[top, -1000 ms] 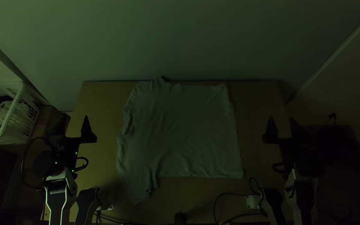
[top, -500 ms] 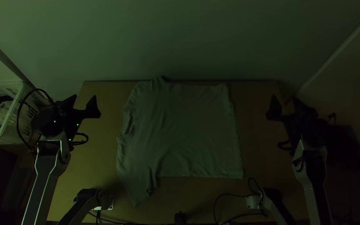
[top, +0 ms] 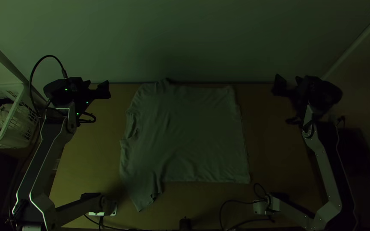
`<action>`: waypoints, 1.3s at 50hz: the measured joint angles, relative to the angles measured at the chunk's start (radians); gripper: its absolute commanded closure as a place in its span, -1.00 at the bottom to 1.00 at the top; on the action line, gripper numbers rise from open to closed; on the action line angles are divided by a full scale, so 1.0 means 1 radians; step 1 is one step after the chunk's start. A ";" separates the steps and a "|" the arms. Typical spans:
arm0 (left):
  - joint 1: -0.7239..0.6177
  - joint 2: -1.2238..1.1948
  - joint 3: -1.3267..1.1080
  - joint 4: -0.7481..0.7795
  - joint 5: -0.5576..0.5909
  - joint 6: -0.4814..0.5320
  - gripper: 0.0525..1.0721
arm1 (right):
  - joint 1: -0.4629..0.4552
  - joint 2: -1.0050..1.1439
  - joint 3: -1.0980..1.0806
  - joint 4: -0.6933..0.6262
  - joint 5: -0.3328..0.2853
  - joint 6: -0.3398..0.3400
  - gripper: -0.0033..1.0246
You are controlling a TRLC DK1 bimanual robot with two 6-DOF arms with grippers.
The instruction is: Fold the t-shirt
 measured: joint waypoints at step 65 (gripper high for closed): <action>-0.072 0.905 0.819 -0.382 0.003 -0.077 -0.88 | 0.105 0.715 0.539 -0.285 -0.012 0.062 -0.92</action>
